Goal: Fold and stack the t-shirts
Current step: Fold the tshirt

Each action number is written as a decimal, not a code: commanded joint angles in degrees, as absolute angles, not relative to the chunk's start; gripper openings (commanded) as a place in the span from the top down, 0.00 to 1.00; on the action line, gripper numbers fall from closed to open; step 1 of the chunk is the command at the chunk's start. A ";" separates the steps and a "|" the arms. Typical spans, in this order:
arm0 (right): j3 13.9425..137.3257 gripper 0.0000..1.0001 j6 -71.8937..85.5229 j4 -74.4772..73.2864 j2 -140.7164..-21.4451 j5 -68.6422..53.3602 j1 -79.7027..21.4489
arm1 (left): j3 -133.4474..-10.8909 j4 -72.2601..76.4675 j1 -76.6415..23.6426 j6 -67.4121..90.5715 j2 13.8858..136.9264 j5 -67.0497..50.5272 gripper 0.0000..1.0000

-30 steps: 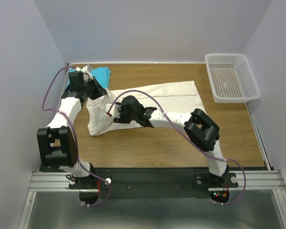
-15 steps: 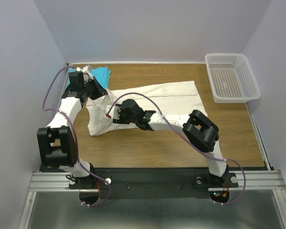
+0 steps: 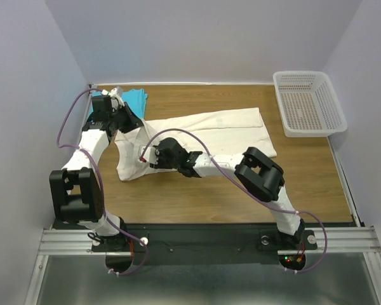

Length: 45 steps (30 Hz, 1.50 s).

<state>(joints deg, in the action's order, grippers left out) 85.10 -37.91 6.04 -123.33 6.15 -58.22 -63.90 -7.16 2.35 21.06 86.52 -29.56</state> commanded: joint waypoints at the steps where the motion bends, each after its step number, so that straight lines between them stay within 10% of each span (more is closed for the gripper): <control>1: 87.89 0.57 -37.62 8.88 -124.71 10.18 -58.62 | -66.18 -6.15 2.72 20.57 85.69 -30.59 1.00; 15: 87.37 0.99 -33.05 9.67 -118.92 11.17 -58.62 | -66.80 -6.15 2.72 20.13 86.22 -30.50 1.00; 45: 85.42 0.99 -7.21 7.29 -116.80 0.44 -48.25 | -75.50 -6.59 1.93 9.76 94.92 -33.84 1.00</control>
<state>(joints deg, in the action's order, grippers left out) 84.51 -11.64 5.93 -116.71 3.53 -48.56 -71.77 -8.05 2.28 12.25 95.26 -32.58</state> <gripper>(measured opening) 0.018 0.030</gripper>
